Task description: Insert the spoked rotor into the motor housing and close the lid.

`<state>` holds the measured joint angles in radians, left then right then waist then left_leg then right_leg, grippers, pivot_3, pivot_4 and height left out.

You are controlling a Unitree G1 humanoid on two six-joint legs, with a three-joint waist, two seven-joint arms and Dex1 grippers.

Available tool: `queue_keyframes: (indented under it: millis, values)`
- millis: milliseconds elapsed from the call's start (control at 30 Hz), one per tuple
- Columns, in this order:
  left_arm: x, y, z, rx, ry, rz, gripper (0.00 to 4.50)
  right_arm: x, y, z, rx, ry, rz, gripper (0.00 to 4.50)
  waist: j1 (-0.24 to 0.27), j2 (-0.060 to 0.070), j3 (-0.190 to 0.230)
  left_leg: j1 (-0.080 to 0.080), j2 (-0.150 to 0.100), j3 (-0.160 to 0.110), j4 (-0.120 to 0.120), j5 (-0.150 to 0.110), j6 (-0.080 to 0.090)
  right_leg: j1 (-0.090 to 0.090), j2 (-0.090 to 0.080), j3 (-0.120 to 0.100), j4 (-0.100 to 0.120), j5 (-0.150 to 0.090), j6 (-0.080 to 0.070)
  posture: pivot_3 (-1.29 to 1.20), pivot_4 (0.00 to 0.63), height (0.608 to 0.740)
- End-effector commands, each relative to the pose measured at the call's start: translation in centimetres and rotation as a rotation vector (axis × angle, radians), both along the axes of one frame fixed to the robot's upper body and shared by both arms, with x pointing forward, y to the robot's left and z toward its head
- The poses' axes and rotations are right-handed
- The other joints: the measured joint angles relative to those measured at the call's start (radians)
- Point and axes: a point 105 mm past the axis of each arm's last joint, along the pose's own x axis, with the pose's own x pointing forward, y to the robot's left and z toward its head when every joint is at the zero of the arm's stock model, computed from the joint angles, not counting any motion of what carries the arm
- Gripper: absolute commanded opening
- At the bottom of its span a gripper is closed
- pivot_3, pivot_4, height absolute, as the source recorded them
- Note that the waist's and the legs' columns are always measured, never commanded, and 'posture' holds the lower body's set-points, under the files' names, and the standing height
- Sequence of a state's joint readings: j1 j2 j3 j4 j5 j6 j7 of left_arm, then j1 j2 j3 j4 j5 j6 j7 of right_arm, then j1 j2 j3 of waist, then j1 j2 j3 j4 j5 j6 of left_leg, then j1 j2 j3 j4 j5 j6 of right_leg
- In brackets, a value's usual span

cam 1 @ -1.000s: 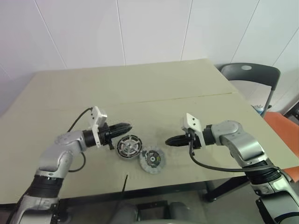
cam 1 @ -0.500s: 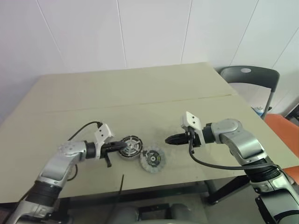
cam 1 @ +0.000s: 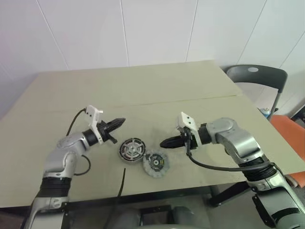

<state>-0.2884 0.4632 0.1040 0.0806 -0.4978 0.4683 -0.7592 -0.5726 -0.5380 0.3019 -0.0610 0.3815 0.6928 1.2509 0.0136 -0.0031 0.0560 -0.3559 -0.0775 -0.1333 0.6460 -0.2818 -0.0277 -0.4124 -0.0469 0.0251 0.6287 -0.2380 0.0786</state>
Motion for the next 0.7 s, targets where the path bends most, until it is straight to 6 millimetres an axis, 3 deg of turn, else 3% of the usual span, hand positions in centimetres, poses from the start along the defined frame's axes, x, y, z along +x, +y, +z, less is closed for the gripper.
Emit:
queue_keyframes:
  millis: [33,133,267,367,467,700]
  values:
    - [0.1,-0.5,0.7,-0.011,-0.043,-0.005,0.03,-0.7,1.8,2.4,0.088,0.026,0.033,0.0,0.0,0.0,0.0,0.0,0.0,0.0,0.0,0.0,0.0,0.0,0.0,0.0,0.0,0.0,0.0,0.0,0.0,0.74]
    - [0.0,-0.5,0.4,-0.01,-0.037,0.0,0.03,-0.9,2.6,1.6,0.046,0.056,0.025,0.0,0.0,0.0,0.0,0.0,0.0,0.0,0.001,0.0,0.0,0.001,0.0,0.0,0.0,0.0,0.0,0.0,0.0,0.74]
    - [0.2,-0.2,-0.1,0.007,-0.03,0.013,0.03,-1.7,2.7,-2.1,-0.168,0.027,0.043,0.0,-0.001,0.0,0.0,0.001,0.0,0.0,0.001,0.0,0.0,0.001,0.0,-0.001,0.0,0.0,0.0,0.0,0.0,0.74]
    - [0.4,-0.1,-0.3,0.003,-0.028,0.02,0.03,-2.7,2.8,-3.4,-0.239,0.078,0.081,0.0,-0.001,0.0,0.0,0.0,0.0,0.0,0.001,0.0,0.0,0.001,0.0,-0.001,0.0,0.0,0.0,0.0,0.0,0.74]
    - [0.4,-0.1,-0.5,-0.002,-0.022,0.025,0.03,-2.3,2.6,-4.9,-0.313,0.079,0.059,0.0,-0.001,0.0,0.0,0.0,0.0,0.0,0.001,0.0,0.0,0.001,0.0,-0.001,0.0,0.0,0.0,0.0,0.0,0.74]
    - [0.4,0.1,-1.0,-0.008,-0.013,0.038,0.03,-3.7,3.6,-3.4,-0.236,0.177,0.141,0.0,-0.002,0.0,0.0,0.001,0.0,0.0,0.001,0.0,0.0,0.001,0.0,-0.001,0.001,0.0,0.0,0.0,0.0,0.74]
